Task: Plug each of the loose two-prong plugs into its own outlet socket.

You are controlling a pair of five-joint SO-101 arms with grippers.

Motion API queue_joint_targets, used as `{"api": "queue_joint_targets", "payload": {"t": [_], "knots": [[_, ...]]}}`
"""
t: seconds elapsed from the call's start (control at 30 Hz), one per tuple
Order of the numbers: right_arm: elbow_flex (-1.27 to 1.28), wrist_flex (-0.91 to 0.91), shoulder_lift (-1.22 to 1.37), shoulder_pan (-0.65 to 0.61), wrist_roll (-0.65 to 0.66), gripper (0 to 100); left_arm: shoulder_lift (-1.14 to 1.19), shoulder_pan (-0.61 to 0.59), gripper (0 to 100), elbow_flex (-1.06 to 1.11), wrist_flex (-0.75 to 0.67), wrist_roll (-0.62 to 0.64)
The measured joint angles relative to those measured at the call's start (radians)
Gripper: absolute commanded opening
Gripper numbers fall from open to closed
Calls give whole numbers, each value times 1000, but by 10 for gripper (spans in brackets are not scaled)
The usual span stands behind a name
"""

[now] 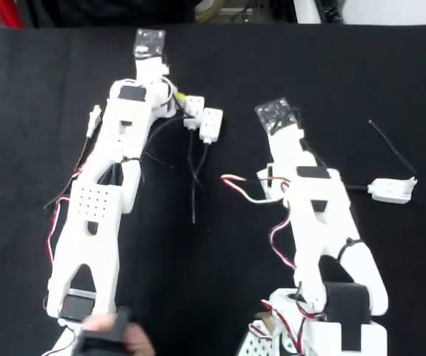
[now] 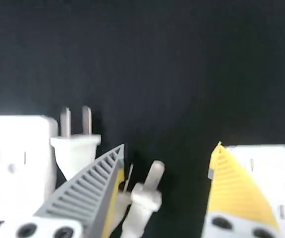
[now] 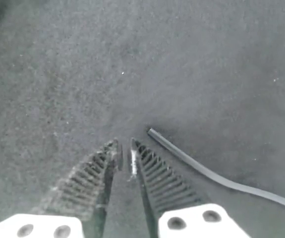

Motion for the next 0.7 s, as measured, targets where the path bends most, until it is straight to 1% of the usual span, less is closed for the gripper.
{"api": "queue_joint_targets", "payload": {"t": [0.07,0.17,0.27,0.37,0.43,0.57,0.7], "knots": [[9,-29,0,-35,0,35,2,-15,278,-38,55,0],[17,-80,2,-81,0,36,3,-74,276,-123,160,2],[17,-150,2,-117,-2,36,6,-150,224,-229,284,3],[5,-241,2,-117,-58,36,6,-209,170,-339,402,3],[-32,-272,2,-117,-92,36,6,-226,149,-417,479,0],[-137,-290,2,-144,-153,34,6,-235,141,-569,644,-5],[-249,-298,60,-198,-239,32,6,-299,135,-612,758,-6]]}}
